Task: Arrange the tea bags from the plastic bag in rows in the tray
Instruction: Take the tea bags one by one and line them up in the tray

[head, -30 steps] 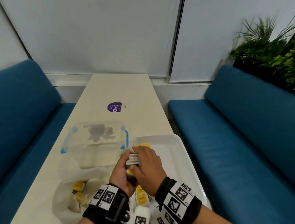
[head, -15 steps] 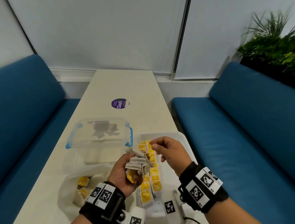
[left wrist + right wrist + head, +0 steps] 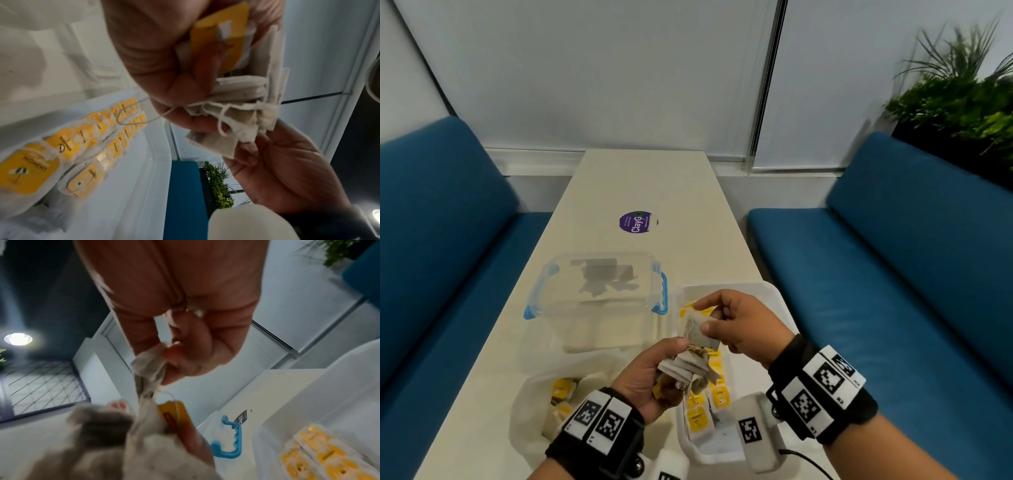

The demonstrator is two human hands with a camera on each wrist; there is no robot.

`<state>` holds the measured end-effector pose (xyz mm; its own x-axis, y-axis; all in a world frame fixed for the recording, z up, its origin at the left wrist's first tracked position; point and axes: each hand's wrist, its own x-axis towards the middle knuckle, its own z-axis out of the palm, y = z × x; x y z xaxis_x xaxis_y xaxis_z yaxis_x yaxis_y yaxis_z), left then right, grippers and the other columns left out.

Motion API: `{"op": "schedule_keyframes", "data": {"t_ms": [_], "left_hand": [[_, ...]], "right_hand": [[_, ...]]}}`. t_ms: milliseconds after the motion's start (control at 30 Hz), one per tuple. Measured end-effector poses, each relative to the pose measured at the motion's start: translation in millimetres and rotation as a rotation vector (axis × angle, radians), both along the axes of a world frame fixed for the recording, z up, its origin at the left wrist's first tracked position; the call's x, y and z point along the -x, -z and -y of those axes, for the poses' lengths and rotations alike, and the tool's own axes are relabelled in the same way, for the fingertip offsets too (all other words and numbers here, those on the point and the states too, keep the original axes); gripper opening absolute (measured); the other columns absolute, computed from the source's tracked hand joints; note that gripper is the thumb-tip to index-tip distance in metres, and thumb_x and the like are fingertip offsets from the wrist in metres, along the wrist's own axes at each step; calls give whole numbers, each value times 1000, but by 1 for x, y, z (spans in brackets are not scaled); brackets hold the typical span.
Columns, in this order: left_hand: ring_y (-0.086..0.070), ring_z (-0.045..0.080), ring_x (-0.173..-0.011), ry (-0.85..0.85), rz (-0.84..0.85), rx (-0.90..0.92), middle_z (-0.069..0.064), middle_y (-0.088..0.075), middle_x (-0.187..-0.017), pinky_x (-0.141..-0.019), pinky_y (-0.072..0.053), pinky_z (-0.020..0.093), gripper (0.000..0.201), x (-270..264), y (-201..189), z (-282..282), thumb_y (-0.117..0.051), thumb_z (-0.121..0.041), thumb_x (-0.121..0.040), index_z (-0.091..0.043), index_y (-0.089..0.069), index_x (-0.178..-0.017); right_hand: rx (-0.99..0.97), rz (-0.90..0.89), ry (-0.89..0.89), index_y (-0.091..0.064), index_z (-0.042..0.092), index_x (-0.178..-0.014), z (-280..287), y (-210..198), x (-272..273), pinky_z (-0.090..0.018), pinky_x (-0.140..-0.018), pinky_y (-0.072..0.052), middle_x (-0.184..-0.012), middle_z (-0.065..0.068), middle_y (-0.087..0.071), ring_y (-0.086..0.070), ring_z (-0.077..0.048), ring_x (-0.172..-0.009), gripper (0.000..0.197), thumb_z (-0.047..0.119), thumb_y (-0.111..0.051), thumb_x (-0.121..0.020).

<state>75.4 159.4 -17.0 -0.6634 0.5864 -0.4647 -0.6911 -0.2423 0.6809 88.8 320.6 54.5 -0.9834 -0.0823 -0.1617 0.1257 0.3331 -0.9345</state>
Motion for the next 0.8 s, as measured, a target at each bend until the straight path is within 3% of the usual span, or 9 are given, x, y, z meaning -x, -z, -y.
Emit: {"op": "schedule_keyframes", "data": {"t_ms": [100,200,300,367,467,633,733,800], "left_hand": [[-50,24,-64,-47,9,33,16,-58,-83,-60,-33,23,66,2,4,-1,-90,-37,-28,-8,-69,-83],[-47,23,-64,-98,-5,57,13,-56,-77,-61,-34,27,57,4,3,-5,-85,-33,-34,-10,-65,-82],[-45,24,-65,-93,-61,65,17,-54,-78,-61,-34,29,57,3,3,-7,-82,-33,-40,-8,-60,-87],[-44,23,-65,-92,-117,108,19,-51,-79,-59,-30,28,53,2,2,-6,-83,-35,-39,-11,-61,-80],[-44,20,-54,-62,-199,186,17,-52,-67,-51,-22,21,30,1,-2,-5,-76,-35,-41,-18,-62,-60],[-44,21,-50,-98,-228,218,14,-52,-63,-42,-26,13,31,3,0,-3,-75,-35,-40,-15,-63,-62],[-44,19,-45,-128,-275,210,20,-52,-67,-39,-24,12,31,2,-2,-6,-77,-36,-54,-14,-58,-65],[-39,13,-34,-118,-317,202,10,-52,-54,-37,-23,12,29,0,-5,-8,-74,-33,-68,-14,-53,-64]], "right_hand": [[117,98,-55,-55,21,-107,-7,1,-2,-21,-39,-41,-66,1,-54,-55,-9,-50,39,-9,-59,-83],[32,94,-128,-55,29,-104,-7,5,-2,-21,-41,-45,-68,1,-55,-56,-11,-55,46,-10,-61,-80],[-58,79,-148,-58,26,-90,-8,5,-3,-16,-44,-39,-69,4,-55,-53,-9,-59,28,3,-69,-80],[-24,74,-120,-57,18,-77,-10,4,-4,-11,-43,-37,-66,5,-55,-52,1,-50,18,6,-69,-81],[-8,15,-19,-54,16,-67,-12,9,-3,-10,-46,-39,-62,3,-55,-49,4,-45,25,1,-69,-81],[117,-120,342,-46,16,-64,-17,12,-1,-14,-41,-33,-57,5,-45,-38,0,-40,29,11,-67,-85],[-247,-323,270,-47,22,-62,-3,13,-9,-14,-52,-39,-59,7,-52,-44,-4,-51,31,23,-70,-82],[-436,-403,101,-46,27,-62,9,18,-15,-17,-58,-41,-65,8,-52,-46,-6,-58,29,21,-68,-80]]}}
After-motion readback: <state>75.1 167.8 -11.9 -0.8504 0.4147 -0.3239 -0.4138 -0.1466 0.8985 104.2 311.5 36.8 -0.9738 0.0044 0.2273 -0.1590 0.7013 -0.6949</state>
